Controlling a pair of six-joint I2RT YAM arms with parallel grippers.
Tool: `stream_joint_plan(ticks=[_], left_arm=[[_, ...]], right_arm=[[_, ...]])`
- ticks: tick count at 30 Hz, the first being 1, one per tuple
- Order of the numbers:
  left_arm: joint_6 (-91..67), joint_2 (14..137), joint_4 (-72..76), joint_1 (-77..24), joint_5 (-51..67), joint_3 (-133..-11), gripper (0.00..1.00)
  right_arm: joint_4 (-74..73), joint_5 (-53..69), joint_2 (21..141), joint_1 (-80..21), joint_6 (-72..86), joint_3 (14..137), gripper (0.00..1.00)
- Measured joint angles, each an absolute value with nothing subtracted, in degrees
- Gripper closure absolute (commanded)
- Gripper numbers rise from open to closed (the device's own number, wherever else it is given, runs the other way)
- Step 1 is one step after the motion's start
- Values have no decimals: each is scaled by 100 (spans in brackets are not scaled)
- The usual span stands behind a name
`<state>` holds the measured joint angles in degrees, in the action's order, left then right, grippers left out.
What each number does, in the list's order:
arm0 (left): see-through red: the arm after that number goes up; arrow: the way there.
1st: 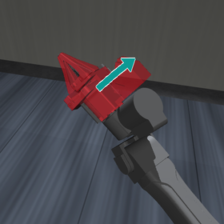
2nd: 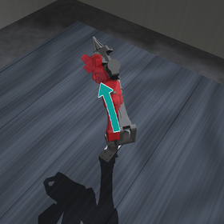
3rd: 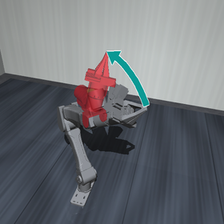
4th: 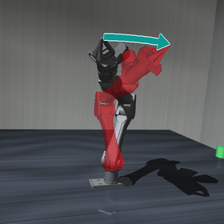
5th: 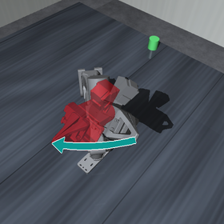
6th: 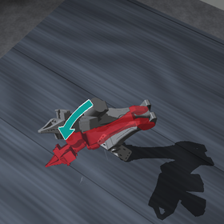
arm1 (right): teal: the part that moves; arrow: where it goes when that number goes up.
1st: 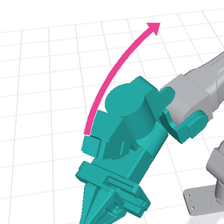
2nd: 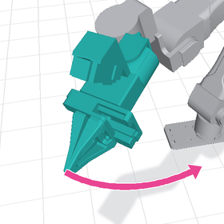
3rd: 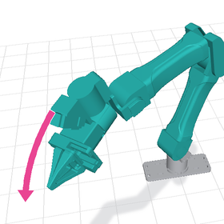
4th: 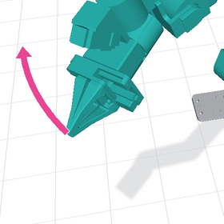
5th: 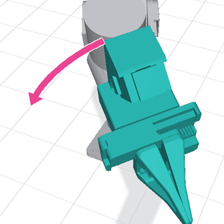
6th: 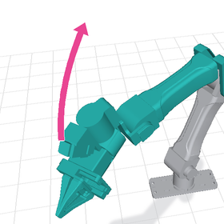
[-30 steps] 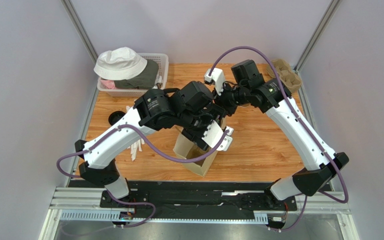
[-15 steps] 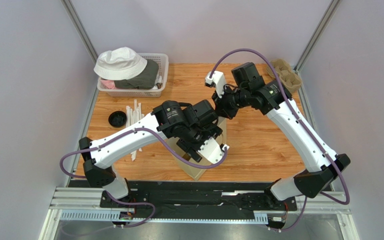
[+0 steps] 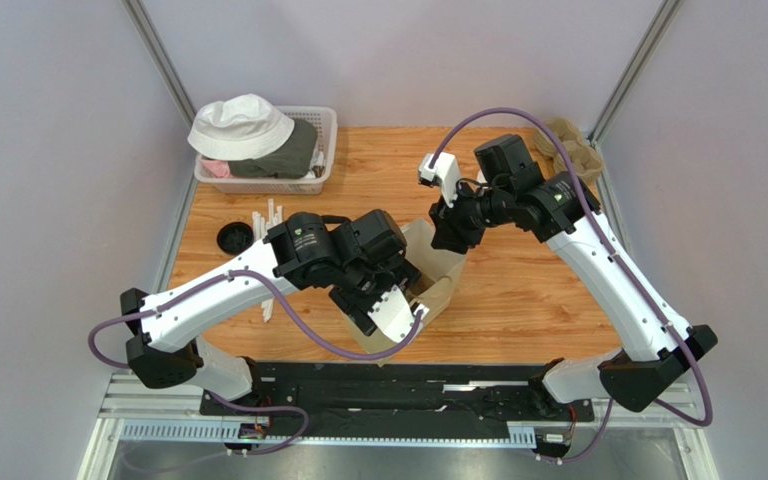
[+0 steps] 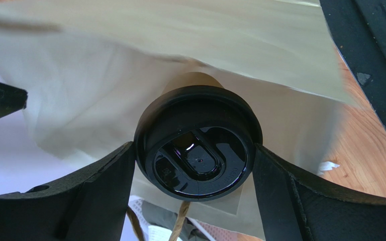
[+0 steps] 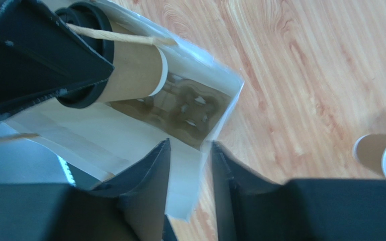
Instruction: Pack the takeout coffee
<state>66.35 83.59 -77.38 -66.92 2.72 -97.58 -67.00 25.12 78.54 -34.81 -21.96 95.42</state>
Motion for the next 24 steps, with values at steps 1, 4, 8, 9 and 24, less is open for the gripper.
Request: stream_joint_plan(ticks=[1,4,8,9,24], left_arm=[[6661,8309,-7745,-6702,279,-9736,78],[6748,8228,-7747,-6746,318,-9719,78],[6836,8224,-7741,-6753,379,-9703,78],[6853,8224,-7743,-6753,395,-9701,78],[6989,8224,-7738,-6759,471,-9675,79]], right_arm=[[-6698,2543,7832,-3483,-2246,9542,48],[-6611,2567,7771,-3483,-2386,9544,37],[-6377,2585,7747,-3487,-2596,9607,33],[-6300,2609,7747,-3496,-2674,9612,33],[-5192,2716,8558,-4241,-3894,9616,38]])
